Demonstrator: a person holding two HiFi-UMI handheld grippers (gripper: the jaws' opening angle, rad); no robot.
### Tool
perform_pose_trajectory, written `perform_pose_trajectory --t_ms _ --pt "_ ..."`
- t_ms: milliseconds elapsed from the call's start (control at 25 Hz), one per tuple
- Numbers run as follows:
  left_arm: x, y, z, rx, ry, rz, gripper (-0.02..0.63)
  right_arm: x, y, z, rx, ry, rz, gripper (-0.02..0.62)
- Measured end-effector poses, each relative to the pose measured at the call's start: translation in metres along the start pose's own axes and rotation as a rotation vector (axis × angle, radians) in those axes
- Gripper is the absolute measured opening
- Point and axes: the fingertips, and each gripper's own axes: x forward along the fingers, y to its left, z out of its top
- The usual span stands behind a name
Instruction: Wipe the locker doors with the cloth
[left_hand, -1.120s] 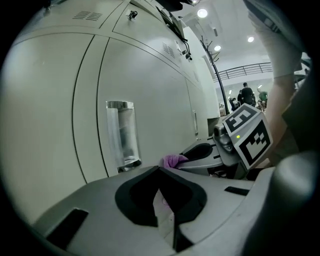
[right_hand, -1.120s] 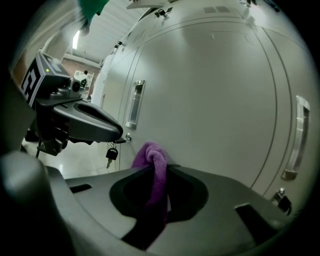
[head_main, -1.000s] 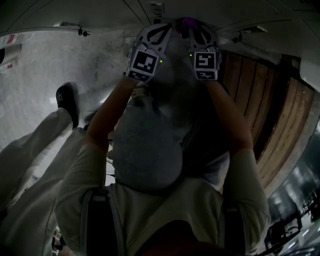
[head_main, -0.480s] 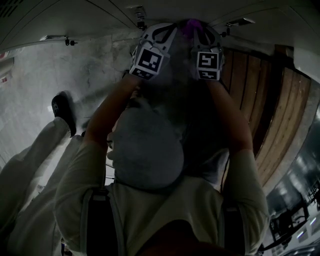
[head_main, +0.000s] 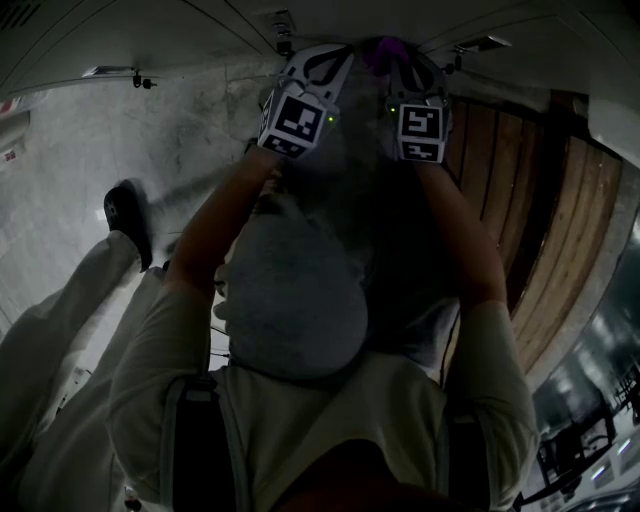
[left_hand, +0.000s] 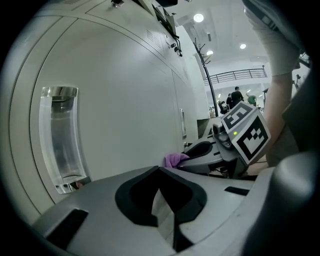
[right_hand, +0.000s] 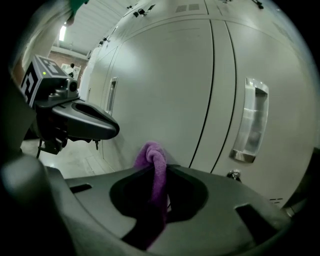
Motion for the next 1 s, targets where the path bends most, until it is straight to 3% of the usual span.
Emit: perform_pose_trajectory --t_ms 520,1000 --pt "-0.056 0.014 0.062 0.024 -0.059 0.063 0.003 -0.062 0.025 0.085 0.053 -0.182 0.102 0.054" --pt "-0.132 0.032 0.137 0.037 -0.123 0.143 0.003 -0.146 0.011 0.184 0.14 -0.396 0.091 0.053"
